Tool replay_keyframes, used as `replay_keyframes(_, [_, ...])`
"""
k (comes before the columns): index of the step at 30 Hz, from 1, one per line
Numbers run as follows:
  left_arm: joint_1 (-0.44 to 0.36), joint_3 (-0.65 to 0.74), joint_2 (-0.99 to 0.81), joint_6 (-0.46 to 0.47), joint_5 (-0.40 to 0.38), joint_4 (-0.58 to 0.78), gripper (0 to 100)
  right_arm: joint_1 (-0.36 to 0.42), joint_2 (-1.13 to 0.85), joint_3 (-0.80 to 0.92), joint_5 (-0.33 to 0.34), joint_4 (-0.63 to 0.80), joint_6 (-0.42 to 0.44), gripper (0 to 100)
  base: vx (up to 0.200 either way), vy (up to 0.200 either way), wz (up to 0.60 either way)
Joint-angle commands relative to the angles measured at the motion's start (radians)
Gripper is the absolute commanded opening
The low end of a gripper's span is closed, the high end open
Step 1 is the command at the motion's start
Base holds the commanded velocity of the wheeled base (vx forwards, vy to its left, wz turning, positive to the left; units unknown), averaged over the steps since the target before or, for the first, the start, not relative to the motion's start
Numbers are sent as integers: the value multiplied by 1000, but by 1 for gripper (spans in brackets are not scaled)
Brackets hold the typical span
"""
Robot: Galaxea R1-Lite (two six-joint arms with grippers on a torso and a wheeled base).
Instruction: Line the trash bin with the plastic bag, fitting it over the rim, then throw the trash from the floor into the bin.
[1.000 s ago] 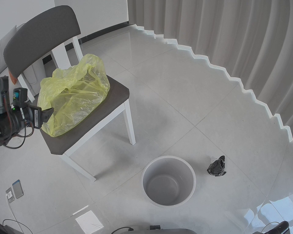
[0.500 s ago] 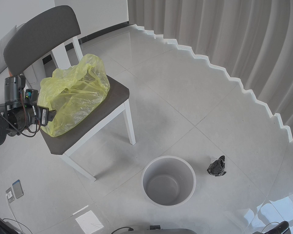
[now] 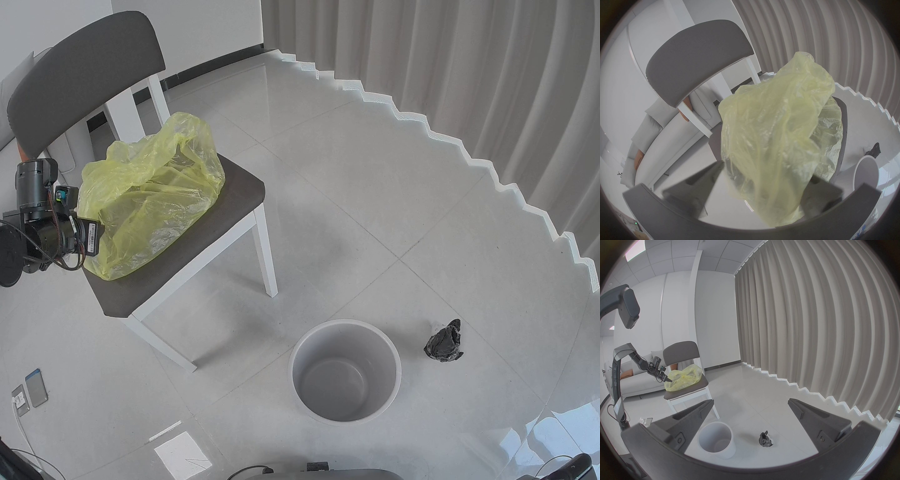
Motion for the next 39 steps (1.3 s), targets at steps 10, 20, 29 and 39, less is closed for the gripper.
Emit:
replay_keyframes(10, [-93,-7,-114,-23,-33,-3,0,9,239,-209,39,-6,-77,100,0,0,0])
replay_keyframes(20, [-322,-60,-324,219,-117,-1,0,62,545,-477,74,5,-119,100,0,0,0])
replay_keyframes(29, [-500,-74,-392,443,-87,6,0,164,679,-569,62,7,-117,100,0,0,0])
replay_keyframes(39, [-653,-307,-379,640,-98,465,0,198,848,-723,63,62,-108,100,0,0,0])
